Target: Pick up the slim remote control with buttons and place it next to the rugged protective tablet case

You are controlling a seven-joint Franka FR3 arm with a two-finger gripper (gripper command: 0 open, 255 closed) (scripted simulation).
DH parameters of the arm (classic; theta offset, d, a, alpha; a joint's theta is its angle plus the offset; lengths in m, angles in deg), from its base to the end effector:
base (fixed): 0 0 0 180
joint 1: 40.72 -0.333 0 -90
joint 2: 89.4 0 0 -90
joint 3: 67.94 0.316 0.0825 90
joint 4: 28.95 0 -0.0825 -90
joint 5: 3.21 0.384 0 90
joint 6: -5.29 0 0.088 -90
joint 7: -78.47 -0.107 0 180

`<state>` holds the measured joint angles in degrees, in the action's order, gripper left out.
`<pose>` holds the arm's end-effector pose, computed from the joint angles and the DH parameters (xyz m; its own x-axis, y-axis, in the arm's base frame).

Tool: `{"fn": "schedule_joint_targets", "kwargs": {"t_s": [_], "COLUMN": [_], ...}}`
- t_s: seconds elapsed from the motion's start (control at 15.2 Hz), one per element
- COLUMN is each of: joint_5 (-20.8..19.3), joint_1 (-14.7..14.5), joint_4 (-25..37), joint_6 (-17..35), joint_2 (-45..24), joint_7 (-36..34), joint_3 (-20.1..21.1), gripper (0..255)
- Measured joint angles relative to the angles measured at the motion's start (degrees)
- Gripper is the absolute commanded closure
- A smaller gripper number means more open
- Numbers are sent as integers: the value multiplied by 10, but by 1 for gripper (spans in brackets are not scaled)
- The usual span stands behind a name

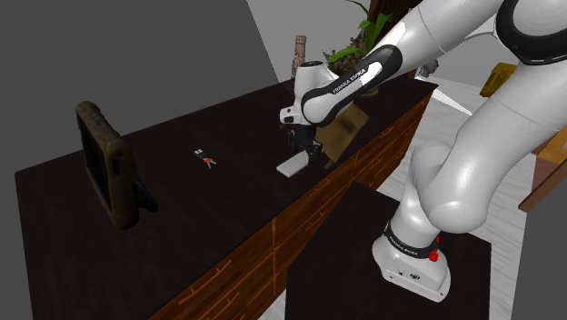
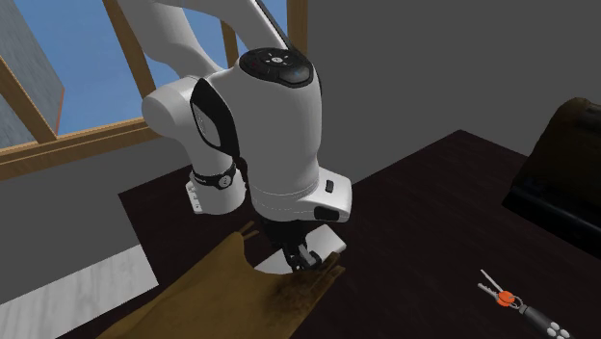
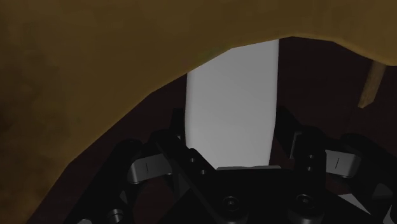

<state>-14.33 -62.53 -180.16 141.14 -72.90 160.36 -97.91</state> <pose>0.4073 -0.0524 0.3275 0.1245 0.9922 0.0076 0.9922 -0.1245 -0.0074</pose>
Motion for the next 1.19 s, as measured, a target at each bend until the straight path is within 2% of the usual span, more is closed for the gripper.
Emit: {"fn": "schedule_joint_targets", "kwargs": {"t_s": [0.26, 1.19], "joint_5": [-1, -12], "joint_1": [1, 10], "joint_4": [2, 54], "joint_6": [-5, -130], "joint_2": [3, 78], "joint_7": [-1, -17], "joint_3": [1, 29], "gripper": [255, 255]}}
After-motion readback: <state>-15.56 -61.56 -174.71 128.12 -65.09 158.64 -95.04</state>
